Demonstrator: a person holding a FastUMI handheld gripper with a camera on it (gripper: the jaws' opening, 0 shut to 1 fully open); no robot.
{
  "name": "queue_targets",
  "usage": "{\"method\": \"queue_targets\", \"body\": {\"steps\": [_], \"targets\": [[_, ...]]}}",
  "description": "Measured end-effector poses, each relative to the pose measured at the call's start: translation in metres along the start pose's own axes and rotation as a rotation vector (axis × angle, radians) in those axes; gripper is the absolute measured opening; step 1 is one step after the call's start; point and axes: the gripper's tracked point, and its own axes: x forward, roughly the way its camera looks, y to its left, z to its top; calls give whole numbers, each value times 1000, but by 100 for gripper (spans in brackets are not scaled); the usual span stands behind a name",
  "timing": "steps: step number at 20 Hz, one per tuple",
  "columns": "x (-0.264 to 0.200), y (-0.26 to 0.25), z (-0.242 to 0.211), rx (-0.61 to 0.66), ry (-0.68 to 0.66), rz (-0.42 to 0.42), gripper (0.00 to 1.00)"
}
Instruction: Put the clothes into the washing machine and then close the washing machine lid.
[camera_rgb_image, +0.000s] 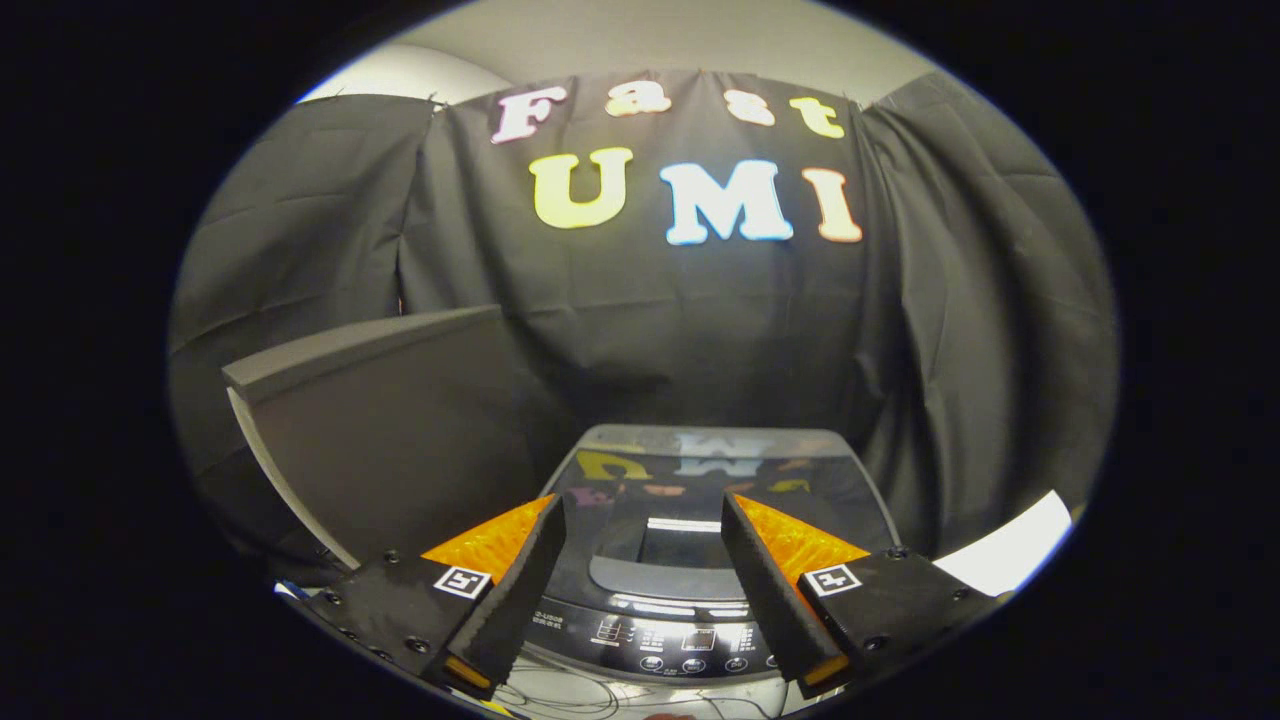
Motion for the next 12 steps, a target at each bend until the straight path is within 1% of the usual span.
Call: {"method": "queue_targets", "body": {"steps": [3,5,8,12], "targets": [[-43,17,25,-13,-110,-8,98],[-69,34,21,-4,-135,-8,98],[-118,52,14,-21,-169,-34,98],[-174,59,-2,-59,-193,-103,98]]}}
